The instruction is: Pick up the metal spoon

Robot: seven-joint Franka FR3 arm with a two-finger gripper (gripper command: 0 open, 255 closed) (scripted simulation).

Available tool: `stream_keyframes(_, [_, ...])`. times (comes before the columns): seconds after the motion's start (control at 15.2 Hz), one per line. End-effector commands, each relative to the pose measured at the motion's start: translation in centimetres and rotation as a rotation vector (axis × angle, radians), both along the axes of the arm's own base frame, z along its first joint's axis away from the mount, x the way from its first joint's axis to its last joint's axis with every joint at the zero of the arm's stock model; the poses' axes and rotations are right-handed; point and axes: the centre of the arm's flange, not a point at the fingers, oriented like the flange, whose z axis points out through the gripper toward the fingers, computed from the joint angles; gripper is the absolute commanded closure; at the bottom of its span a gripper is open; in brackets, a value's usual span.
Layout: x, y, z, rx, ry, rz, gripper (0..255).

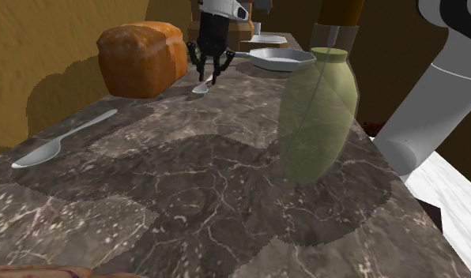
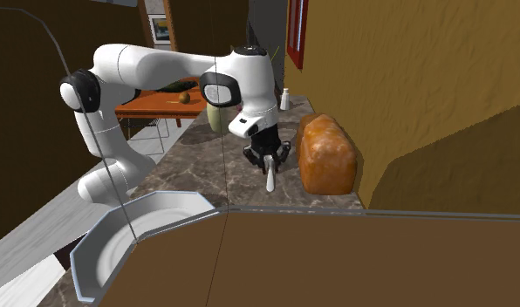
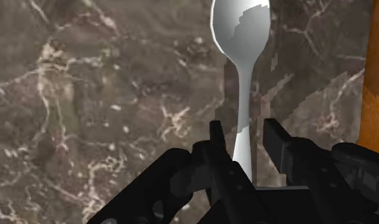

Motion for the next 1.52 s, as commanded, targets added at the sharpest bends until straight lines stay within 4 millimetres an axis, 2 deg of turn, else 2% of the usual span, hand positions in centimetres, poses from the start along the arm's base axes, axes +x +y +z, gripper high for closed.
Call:
stream_keyframes(0.0, [0.0, 0.0, -0.1, 0.000, 0.001, 0.000, 255])
stream_keyframes(0.46, [0.1, 0.1, -0.2, 0.000, 0.001, 0.000, 255])
stream_keyframes(1.45, [0.1, 0.1, 7.7, 0.000, 0.001, 0.000, 255])
